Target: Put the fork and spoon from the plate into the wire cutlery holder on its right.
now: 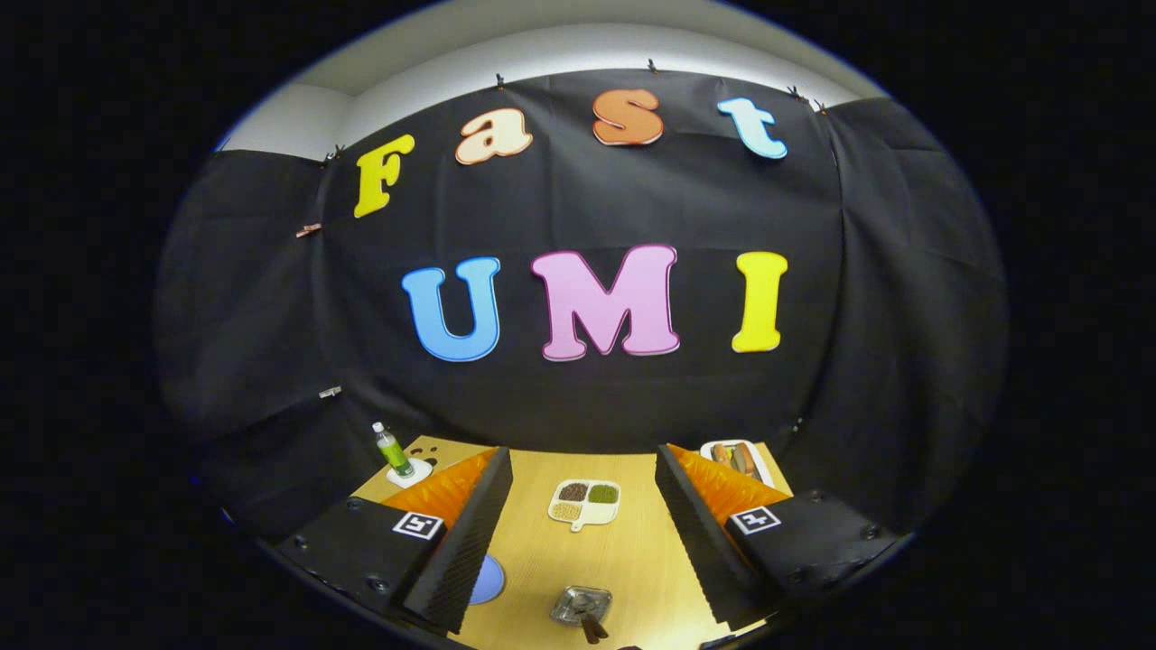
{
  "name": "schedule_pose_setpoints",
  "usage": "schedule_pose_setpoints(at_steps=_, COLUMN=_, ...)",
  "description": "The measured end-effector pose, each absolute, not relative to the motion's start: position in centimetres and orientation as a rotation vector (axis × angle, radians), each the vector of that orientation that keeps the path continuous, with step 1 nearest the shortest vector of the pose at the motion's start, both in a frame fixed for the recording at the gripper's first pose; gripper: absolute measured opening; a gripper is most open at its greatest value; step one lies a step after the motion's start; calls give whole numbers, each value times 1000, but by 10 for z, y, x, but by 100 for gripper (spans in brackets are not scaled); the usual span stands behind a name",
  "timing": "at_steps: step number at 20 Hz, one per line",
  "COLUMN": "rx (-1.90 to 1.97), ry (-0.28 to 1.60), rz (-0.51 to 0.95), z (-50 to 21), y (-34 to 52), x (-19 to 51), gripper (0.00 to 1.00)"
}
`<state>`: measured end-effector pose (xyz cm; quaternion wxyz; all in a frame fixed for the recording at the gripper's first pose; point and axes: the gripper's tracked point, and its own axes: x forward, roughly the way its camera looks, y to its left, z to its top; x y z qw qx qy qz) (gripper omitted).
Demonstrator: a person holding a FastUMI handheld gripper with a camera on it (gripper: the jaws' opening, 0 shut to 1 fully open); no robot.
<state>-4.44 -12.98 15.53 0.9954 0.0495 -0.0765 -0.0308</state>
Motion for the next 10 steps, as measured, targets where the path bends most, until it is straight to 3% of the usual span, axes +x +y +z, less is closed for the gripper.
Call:
schedule_pose_setpoints(at_steps=4, rx=120, ry=-236, rz=-72, z=163, y=-141, x=-65, gripper=99)
schedule_pose_setpoints(at_steps=10, rx=189, ry=-202, rz=-113, z=97, y=-154, x=-78, gripper=99)
